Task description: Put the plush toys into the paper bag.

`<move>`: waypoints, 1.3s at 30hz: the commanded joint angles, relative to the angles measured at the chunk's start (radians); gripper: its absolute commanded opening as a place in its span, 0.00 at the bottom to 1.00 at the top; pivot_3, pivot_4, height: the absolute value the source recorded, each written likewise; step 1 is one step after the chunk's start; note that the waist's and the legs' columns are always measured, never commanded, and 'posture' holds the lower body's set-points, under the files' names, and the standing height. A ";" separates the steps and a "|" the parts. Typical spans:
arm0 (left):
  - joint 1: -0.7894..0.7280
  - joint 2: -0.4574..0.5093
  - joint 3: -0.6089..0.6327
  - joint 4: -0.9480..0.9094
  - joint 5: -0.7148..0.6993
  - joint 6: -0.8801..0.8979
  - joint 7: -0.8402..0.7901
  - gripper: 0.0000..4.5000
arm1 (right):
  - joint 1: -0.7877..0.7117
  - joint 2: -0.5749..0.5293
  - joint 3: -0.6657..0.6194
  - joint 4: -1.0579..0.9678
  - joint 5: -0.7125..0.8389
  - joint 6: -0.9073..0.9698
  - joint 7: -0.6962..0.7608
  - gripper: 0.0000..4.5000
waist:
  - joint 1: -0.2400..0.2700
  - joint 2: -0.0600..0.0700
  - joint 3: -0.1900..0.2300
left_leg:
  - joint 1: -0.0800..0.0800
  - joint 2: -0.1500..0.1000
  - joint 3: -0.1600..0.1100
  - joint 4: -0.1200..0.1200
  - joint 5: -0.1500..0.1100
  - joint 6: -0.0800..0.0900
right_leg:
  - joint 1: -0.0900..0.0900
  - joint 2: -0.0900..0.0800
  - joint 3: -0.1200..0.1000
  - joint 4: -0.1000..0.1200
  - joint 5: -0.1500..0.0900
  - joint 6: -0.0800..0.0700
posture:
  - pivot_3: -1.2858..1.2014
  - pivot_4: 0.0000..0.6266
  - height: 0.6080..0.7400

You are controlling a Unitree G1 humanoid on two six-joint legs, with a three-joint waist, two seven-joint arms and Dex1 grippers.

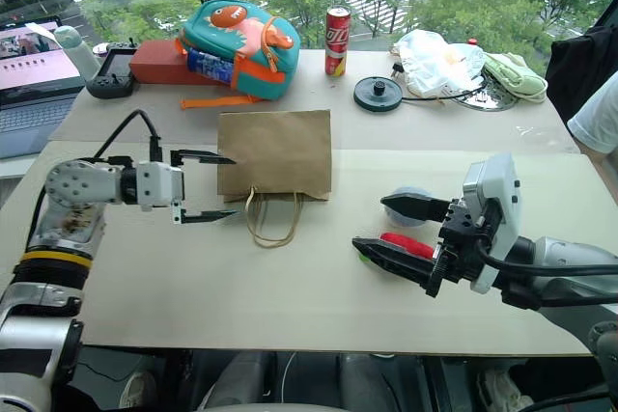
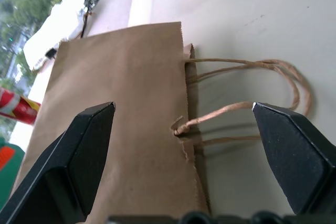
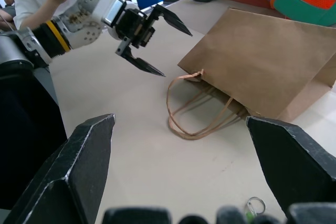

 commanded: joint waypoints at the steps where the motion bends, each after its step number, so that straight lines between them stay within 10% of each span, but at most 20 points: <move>1: -0.066 -0.029 -0.010 0.124 0.055 -0.166 0.073 1.00 | 0.016 -0.014 -0.054 -0.048 0.049 -0.039 -0.038 0.99 | 0.000 0.000 0.000 | 0.000 0.000 0.000 0.001 0.000 0.000 | 0.000 0.000 0.000 0.000 0.000 0.000 | 0.52 0.24 0.99; 11: -0.105 -0.089 -0.066 0.272 0.073 -0.270 0.103 1.00 | 0.060 -0.031 -0.073 -0.079 0.082 -0.064 -0.098 0.99 | -0.002 0.000 0.000 | 0.001 0.000 -0.002 0.002 0.000 0.000 | 0.004 0.000 -0.002 0.000 0.000 0.001 | 0.52 0.24 0.99; 24: -0.101 -0.089 -0.074 0.277 0.053 -0.260 0.096 0.03 | 0.085 -0.041 -0.065 -0.086 0.086 -0.096 -0.120 1.00 | -0.001 0.000 0.000 | 0.002 0.000 -0.002 0.002 0.000 0.000 | 0.005 0.000 -0.003 0.000 0.000 0.001 | 0.52 0.24 0.99; 39: -0.089 -0.036 -0.032 0.234 -0.027 -0.192 0.046 0.01 | 0.088 -0.034 -0.016 -0.087 0.047 -0.113 -0.139 1.00 | -0.003 0.000 0.000 | 0.002 0.000 -0.003 0.002 0.000 0.000 | 0.005 0.000 -0.003 0.000 0.000 0.001 | 0.52 0.24 0.99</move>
